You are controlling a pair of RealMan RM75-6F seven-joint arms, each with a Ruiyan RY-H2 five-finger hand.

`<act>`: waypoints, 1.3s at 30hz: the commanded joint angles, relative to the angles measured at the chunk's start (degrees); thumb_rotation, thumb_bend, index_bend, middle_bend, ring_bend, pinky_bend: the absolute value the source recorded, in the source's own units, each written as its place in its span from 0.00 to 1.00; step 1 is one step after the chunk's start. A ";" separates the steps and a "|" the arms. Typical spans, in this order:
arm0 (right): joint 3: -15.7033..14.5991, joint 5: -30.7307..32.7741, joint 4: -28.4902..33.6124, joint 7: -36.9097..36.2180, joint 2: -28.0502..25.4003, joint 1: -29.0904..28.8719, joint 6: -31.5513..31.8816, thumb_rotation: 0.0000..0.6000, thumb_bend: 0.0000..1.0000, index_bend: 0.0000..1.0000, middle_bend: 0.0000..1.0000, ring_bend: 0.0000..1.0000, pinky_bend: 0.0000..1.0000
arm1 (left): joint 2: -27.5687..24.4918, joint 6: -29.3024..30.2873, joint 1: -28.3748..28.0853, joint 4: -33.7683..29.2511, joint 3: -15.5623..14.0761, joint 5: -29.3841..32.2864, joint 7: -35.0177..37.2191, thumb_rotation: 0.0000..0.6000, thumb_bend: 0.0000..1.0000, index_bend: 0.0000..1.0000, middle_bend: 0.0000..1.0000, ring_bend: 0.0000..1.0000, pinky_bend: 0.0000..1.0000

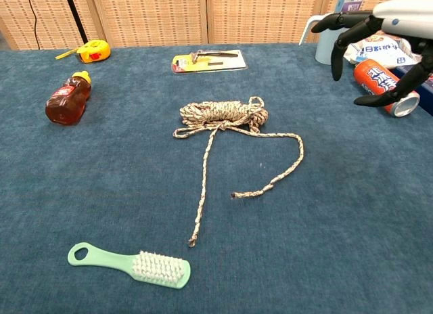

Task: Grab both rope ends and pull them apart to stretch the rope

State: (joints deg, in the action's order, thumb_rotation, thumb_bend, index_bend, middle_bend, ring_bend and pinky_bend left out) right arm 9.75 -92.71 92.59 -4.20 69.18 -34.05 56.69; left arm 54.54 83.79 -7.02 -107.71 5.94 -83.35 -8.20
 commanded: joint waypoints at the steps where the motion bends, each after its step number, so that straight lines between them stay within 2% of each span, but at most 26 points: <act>1: -0.48 0.35 -3.22 -1.29 3.29 -1.36 -0.31 1.00 0.31 0.45 0.00 0.00 0.00 | 0.01 -0.14 -0.13 0.10 0.02 0.22 -0.05 1.00 0.36 0.37 0.26 0.23 0.00; 10: -2.56 -0.90 -11.56 -4.27 10.66 -3.34 1.17 1.00 0.32 0.43 0.00 0.00 0.00 | -0.48 0.04 -0.13 0.05 -0.18 0.43 0.31 1.00 0.36 0.37 0.26 0.23 0.00; 19: -4.96 -2.29 -19.78 -4.68 16.52 -5.74 0.38 1.00 0.35 0.46 0.00 0.00 0.00 | -0.78 0.33 0.11 0.12 -0.51 0.63 0.68 1.00 0.36 0.37 0.26 0.23 0.00; 25: -5.81 -2.56 -22.68 -5.28 18.54 -6.65 0.09 1.00 0.41 0.47 0.00 0.00 0.00 | -0.96 0.54 0.29 0.29 -0.60 0.83 0.93 1.00 0.36 0.37 0.26 0.23 0.00; 39: -7.70 -3.04 -29.62 -6.39 23.34 -8.82 -0.90 1.00 0.42 0.48 0.01 0.00 0.00 | -1.04 0.36 0.19 0.92 -0.71 1.06 1.53 1.00 0.36 0.37 0.26 0.23 0.00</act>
State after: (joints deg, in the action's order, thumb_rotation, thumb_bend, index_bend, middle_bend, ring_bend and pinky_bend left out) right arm 2.32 -95.61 63.69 -10.48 91.91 -42.49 55.93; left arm 53.49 84.14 -6.82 -106.79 5.23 -82.29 -6.67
